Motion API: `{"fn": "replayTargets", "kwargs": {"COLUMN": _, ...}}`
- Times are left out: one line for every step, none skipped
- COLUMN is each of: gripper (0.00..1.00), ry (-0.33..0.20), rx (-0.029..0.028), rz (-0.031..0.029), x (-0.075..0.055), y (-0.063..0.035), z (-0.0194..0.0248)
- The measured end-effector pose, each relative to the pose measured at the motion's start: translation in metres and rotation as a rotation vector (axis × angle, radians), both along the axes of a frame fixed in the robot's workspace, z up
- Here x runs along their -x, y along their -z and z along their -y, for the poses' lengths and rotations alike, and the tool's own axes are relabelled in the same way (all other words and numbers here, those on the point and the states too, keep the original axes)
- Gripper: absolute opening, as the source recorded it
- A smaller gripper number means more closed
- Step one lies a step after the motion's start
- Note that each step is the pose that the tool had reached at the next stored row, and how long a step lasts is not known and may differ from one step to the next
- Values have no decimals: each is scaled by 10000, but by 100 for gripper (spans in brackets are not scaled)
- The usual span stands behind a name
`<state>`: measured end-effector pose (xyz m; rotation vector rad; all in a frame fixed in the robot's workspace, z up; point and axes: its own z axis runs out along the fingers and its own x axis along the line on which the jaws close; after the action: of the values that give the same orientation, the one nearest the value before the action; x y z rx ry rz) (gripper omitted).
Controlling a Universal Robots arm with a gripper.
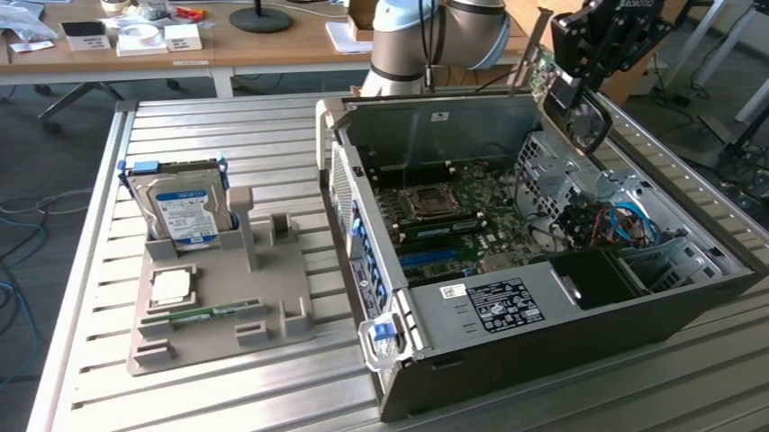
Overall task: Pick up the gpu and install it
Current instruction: 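Pick up the gpu and move the gpu toward the slot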
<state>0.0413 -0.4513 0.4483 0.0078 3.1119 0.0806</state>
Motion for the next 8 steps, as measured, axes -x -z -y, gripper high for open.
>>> {"fn": "replayTargets", "kwargs": {"gripper": 27, "ry": 0, "rx": 0, "rz": 0, "x": -12, "y": 0, "z": 0}}
{"fn": "replayTargets", "kwargs": {"gripper": 27, "ry": 0, "rx": 0, "rz": 0, "x": -24, "y": 0, "z": 0}}
{"fn": "replayTargets", "kwargs": {"gripper": 27, "ry": 0, "rx": 0, "rz": 0, "x": -35, "y": 0, "z": 0}}
{"fn": "replayTargets", "kwargs": {"gripper": 27, "ry": 0, "rx": 0, "rz": 0, "x": -46, "y": 0, "z": 0}}
{"fn": "replayTargets", "kwargs": {"gripper": 27, "ry": 1, "rx": 0, "rz": 0, "x": -56, "y": 0, "z": 0}}
{"fn": "replayTargets", "kwargs": {"gripper": 27, "ry": 1, "rx": 0, "rz": 0, "x": -67, "y": 0, "z": 0}}
{"fn": "replayTargets", "kwargs": {"gripper": 27, "ry": 0, "rx": 0, "rz": 0, "x": -78, "y": 0, "z": 0}}
{"fn": "replayTargets", "kwargs": {"gripper": 27, "ry": 0, "rx": 0, "rz": 0, "x": -90, "y": 0, "z": 0}}
